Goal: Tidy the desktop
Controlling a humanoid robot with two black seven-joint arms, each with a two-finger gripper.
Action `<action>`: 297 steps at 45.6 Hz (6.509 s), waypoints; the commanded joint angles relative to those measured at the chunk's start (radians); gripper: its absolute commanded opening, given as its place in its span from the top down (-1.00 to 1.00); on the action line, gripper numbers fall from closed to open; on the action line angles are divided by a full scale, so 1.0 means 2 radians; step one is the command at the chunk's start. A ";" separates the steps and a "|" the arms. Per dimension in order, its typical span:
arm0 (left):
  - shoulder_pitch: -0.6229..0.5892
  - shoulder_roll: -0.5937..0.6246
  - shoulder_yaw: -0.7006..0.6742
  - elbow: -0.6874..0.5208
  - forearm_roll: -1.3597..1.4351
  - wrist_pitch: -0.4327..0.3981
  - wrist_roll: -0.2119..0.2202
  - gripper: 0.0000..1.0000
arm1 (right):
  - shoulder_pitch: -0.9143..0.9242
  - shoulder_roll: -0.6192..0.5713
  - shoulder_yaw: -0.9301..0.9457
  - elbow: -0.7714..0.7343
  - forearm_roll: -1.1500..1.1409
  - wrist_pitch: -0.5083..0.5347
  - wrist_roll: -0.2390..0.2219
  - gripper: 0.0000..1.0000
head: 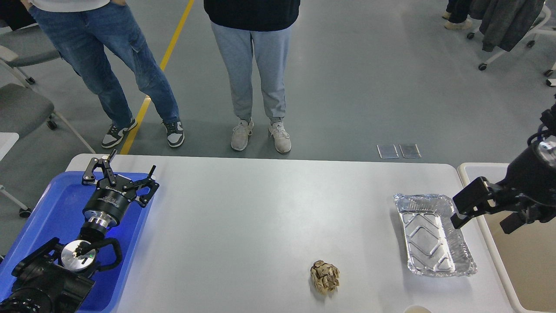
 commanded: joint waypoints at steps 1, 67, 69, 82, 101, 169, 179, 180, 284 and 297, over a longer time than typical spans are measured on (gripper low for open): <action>0.000 0.000 0.000 0.000 0.000 0.000 0.000 -1.00 | -0.003 -0.017 -0.008 0.004 0.003 0.000 -0.021 -1.00; 0.000 -0.001 0.000 0.000 0.000 0.000 0.000 -1.00 | -0.184 0.093 0.002 0.029 0.078 -0.100 -0.021 -1.00; 0.000 -0.001 0.000 0.000 0.000 0.000 0.000 -1.00 | -0.192 0.093 0.002 0.029 0.077 -0.100 -0.021 -1.00; 0.000 -0.001 0.000 0.000 0.000 0.000 0.000 -1.00 | -0.240 0.090 0.023 0.019 0.083 -0.105 -0.020 -1.00; 0.000 -0.001 0.000 0.000 0.000 0.000 0.000 -1.00 | -0.321 0.108 0.084 -0.056 0.086 -0.108 -0.021 -1.00; 0.000 -0.001 0.000 0.000 0.000 0.000 0.000 -1.00 | -0.368 0.097 0.069 -0.073 0.004 -0.136 -0.027 -1.00; 0.000 -0.001 0.000 0.000 0.000 0.000 0.000 -1.00 | -0.369 0.098 0.078 -0.073 0.021 -0.130 -0.027 -1.00; 0.000 -0.001 0.000 0.000 0.000 0.000 0.000 -1.00 | -0.369 0.098 0.079 -0.073 0.023 -0.130 -0.027 -1.00; 0.000 -0.001 0.000 0.000 0.000 0.000 0.000 -1.00 | -0.092 0.094 -0.025 -0.066 0.095 0.000 -0.042 1.00; 0.000 -0.001 0.000 0.000 0.000 0.000 0.000 -1.00 | 0.020 0.110 -0.049 -0.066 0.119 0.000 -0.044 1.00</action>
